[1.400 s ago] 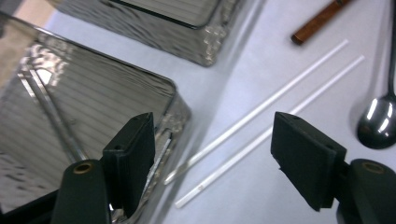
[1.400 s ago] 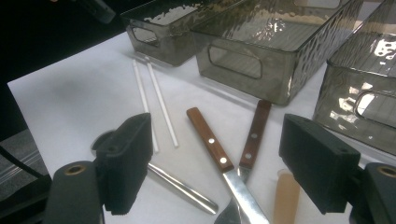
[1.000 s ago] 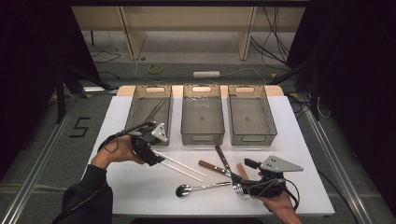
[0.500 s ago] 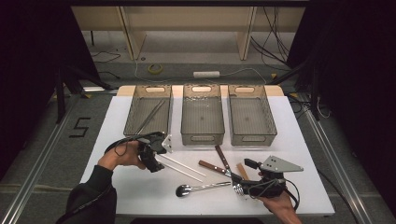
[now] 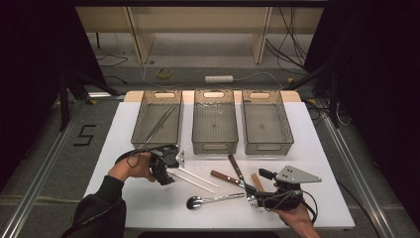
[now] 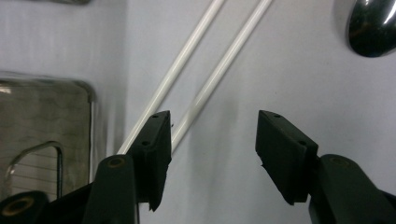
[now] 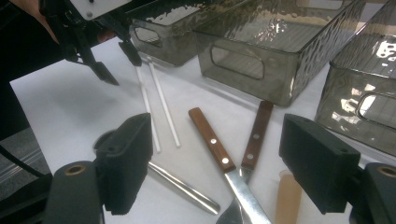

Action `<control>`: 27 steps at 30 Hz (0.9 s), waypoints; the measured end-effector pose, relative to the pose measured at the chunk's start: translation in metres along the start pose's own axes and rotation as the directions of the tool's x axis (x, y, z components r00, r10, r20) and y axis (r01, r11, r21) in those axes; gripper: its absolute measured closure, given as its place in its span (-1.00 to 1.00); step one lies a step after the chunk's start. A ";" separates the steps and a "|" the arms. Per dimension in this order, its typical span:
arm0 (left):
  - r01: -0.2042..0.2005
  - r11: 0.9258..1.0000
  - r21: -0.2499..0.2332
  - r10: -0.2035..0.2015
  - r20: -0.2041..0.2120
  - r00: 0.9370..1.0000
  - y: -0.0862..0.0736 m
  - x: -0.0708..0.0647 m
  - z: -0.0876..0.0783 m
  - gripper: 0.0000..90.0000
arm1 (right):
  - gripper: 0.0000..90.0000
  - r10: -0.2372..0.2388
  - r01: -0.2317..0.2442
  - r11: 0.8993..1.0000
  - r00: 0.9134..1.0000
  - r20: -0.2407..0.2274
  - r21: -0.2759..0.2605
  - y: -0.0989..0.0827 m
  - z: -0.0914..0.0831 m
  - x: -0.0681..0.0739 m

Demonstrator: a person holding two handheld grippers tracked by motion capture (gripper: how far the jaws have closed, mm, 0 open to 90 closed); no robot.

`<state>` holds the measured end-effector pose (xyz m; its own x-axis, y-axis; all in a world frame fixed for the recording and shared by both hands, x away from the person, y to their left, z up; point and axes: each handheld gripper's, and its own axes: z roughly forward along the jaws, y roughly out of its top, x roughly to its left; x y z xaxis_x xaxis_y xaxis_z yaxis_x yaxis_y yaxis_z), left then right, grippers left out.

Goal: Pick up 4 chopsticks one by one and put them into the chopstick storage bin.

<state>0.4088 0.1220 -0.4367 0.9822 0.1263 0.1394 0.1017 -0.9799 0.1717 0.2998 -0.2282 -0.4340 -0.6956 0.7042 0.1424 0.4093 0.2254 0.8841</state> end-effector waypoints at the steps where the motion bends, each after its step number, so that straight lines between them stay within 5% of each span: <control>1: -0.005 1.000 0.004 0.005 0.005 1.000 0.000 0.000 0.001 0.03 | -0.40 -0.001 0.001 1.000 1.000 0.000 0.000 0.000 0.000 0.000; 27: -0.063 0.998 -0.008 0.063 0.018 0.998 -0.003 0.017 0.020 0.47 | -0.40 -0.005 0.005 1.000 1.000 -0.003 0.007 0.000 0.002 0.000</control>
<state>0.4287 0.1237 -0.4541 0.9892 0.0617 0.1327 0.0385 -0.9846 0.1704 0.3006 -0.2269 -0.4347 -0.6996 0.7008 0.1395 0.4099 0.2336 0.8817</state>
